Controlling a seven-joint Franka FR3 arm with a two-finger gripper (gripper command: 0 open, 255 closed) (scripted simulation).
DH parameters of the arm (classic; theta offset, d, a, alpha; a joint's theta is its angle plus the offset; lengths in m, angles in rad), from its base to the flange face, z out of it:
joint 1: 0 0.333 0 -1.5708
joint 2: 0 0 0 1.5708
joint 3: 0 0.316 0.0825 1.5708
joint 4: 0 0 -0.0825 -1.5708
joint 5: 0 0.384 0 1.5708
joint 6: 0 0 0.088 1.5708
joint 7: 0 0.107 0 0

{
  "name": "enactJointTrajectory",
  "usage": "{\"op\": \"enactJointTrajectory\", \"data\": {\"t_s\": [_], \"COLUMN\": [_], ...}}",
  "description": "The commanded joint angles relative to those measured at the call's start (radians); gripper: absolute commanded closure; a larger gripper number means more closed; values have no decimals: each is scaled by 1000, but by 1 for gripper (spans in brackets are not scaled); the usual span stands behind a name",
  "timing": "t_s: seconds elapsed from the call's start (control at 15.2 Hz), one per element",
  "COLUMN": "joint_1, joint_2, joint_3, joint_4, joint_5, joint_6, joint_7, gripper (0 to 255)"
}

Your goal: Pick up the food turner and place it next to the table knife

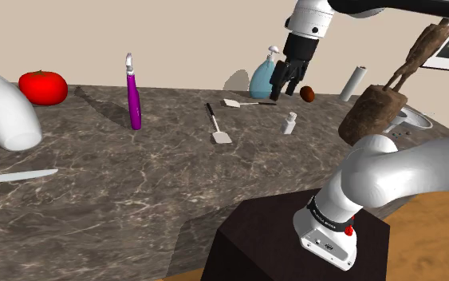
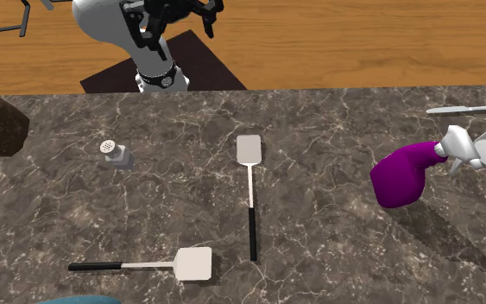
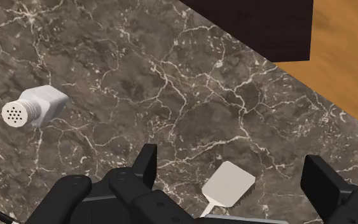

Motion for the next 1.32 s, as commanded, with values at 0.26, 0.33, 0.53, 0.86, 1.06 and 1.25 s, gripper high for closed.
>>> {"op": "enactJointTrajectory", "data": {"t_s": [0.26,0.33,0.53,0.86,1.06,1.25], "joint_1": [-21,-27,-45,-80,-103,-125], "joint_2": [104,134,229,405,517,631], "joint_3": [41,51,78,118,137,150], "joint_4": [-28,-31,-30,2,38,86], "joint_5": [14,16,18,3,-19,-51], "joint_6": [154,192,302,470,558,634], "joint_7": [90,113,181,299,375,455], "gripper": [0,0,0,0,0,0]}}
